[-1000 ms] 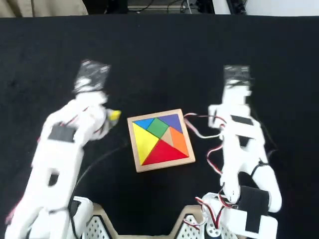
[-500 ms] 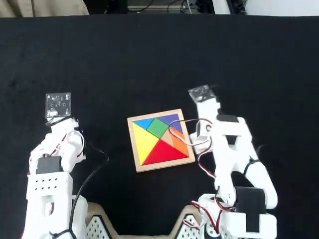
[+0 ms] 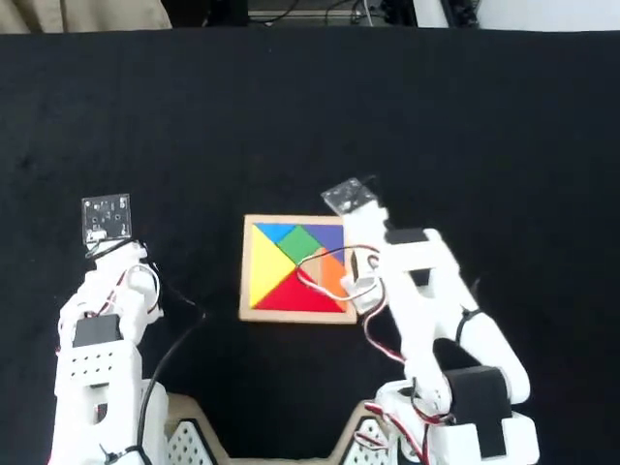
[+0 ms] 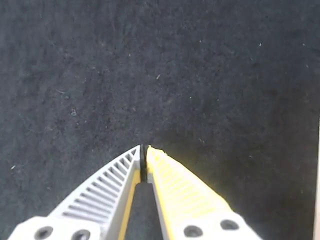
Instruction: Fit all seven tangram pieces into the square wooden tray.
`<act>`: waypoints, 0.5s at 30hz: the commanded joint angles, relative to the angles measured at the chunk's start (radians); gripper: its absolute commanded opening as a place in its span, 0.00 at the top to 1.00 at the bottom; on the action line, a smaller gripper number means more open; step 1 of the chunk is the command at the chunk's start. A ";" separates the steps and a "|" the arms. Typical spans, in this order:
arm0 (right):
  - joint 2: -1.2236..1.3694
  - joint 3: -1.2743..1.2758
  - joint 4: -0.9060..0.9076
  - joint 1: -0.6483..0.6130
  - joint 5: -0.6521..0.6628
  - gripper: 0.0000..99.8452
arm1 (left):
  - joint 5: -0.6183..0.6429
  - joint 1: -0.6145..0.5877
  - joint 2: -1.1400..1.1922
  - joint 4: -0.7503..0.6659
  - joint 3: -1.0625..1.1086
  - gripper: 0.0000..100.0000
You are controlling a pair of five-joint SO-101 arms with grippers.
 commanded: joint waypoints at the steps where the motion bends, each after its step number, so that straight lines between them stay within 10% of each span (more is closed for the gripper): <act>1: -0.027 -0.033 -0.014 -0.037 -0.025 0.99 | 0.006 0.016 -0.014 -0.018 -0.004 0.97; 15: 0.099 -0.294 -0.080 0.109 -0.084 0.99 | 0.006 0.021 -0.008 -0.021 -0.002 0.97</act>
